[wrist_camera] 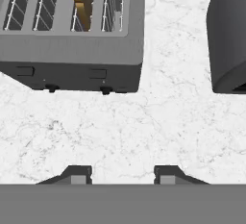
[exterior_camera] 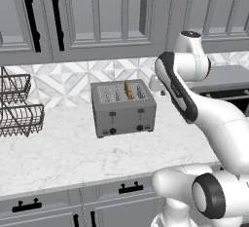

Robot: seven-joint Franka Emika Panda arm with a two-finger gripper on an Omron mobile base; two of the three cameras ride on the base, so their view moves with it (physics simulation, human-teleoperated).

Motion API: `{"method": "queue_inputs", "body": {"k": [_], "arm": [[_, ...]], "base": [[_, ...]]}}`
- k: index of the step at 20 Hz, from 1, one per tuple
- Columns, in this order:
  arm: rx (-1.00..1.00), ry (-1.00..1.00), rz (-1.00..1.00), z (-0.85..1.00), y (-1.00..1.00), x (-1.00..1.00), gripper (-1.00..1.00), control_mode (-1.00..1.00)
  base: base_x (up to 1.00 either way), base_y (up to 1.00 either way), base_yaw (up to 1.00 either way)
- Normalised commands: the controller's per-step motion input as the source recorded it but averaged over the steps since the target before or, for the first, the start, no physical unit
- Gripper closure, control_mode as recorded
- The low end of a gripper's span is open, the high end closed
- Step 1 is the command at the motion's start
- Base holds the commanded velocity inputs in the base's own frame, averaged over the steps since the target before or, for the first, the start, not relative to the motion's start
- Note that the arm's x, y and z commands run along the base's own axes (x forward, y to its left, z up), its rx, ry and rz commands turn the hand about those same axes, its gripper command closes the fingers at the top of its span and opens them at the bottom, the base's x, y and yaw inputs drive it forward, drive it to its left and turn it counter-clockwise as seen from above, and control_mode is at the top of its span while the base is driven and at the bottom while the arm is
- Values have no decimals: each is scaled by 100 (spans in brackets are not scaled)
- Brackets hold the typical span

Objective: Start the toaster. Once the lever pops up, take the bread to the plate on the dining counter.

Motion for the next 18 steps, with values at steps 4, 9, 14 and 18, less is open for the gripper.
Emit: {"method": "queue_inputs", "body": {"k": [4, 9, 14, 18], "arm": [[0, -9, 0, -4, 2, 0, -100, -100], [0, -18, 0, -8, 9, -4, -100, -100], [0, -13, 0, -8, 28, 1, 100, -100], [0, -3, 0, -16, 48, 12, 100, -100]], "base": [[0, 0, 0], [0, 0, 0], [0, 0, 0], [0, 0, 0]]}}
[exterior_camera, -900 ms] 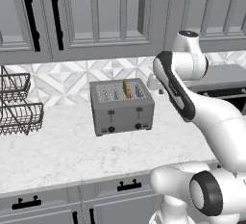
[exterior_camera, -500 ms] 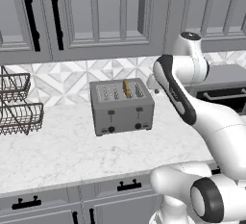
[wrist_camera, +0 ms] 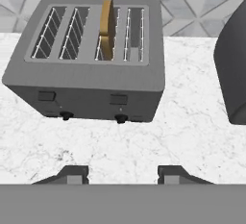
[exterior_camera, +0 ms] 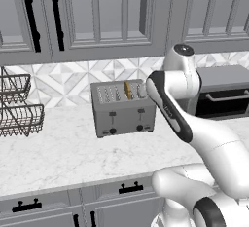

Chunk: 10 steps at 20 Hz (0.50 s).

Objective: Start the toaster. Once the lever pops up, take the bread to the plate on the dining counter.

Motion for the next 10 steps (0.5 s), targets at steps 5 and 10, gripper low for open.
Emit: {"method": "queue_inputs", "body": {"k": [5, 10], "arm": [[2, 0, 0, -22, 26, 11, 100, -100], [0, 0, 0, -35, 9, 0, 100, -100]], "base": [[0, 0, 0], [0, 0, 0]]}}
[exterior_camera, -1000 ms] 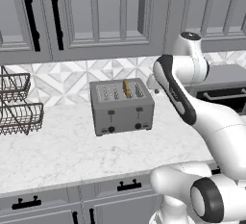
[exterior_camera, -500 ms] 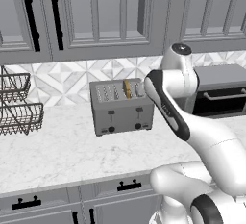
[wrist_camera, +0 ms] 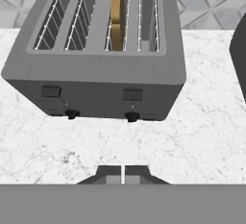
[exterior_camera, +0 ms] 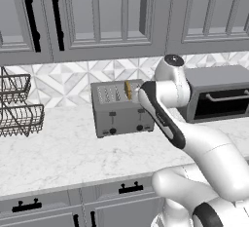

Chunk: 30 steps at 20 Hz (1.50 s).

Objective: Start the toaster. Once the lever pops up, take the bread to the plate on the dining counter.

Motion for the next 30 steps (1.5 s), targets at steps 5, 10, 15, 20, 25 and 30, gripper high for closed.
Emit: {"method": "queue_inputs", "body": {"k": [5, 10, 15, 20, 25, 30], "arm": [[0, -1, -2, -46, 5, 28, 100, -100], [-2, 0, -6, -25, 27, 53, 100, -100], [-2, 0, -14, -13, -1, 34, 100, -100], [-4, -1, -12, -14, -6, 35, 100, -100], [0, 0, -1, -5, -8, 13, 100, -100], [0, 0, 0, -24, -12, 5, 100, -100]], "base": [[0, 0, 0], [0, 0, 0], [0, 0, 0], [0, 0, 0], [0, 0, 0], [0, 0, 0]]}}
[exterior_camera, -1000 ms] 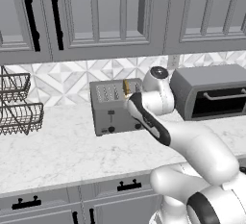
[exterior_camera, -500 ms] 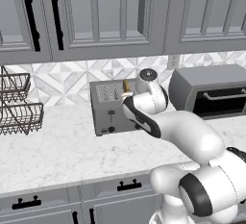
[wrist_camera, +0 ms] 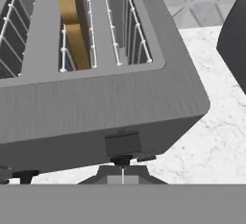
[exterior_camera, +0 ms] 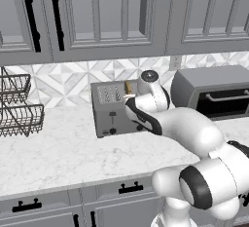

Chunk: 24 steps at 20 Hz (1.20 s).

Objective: Start the toaster. Once the lever pops up, take the bread to the plate on the dining counter.

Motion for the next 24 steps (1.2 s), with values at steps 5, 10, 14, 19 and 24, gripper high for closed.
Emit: {"method": "queue_inputs", "body": {"k": [5, 10, 14, 19, 24], "arm": [[0, 0, 0, -27, -5, 11, 100, -100], [0, -1, 0, -5, 0, 0, 100, -100], [0, 0, 0, 0, 0, 3, 100, -100], [0, 0, 0, 0, 0, 25, 100, -100], [0, -1, 0, -1, 0, 13, 100, -100]], "base": [[0, 0, 0], [0, 0, 0], [0, 0, 0], [0, 0, 0], [0, 0, 0]]}}
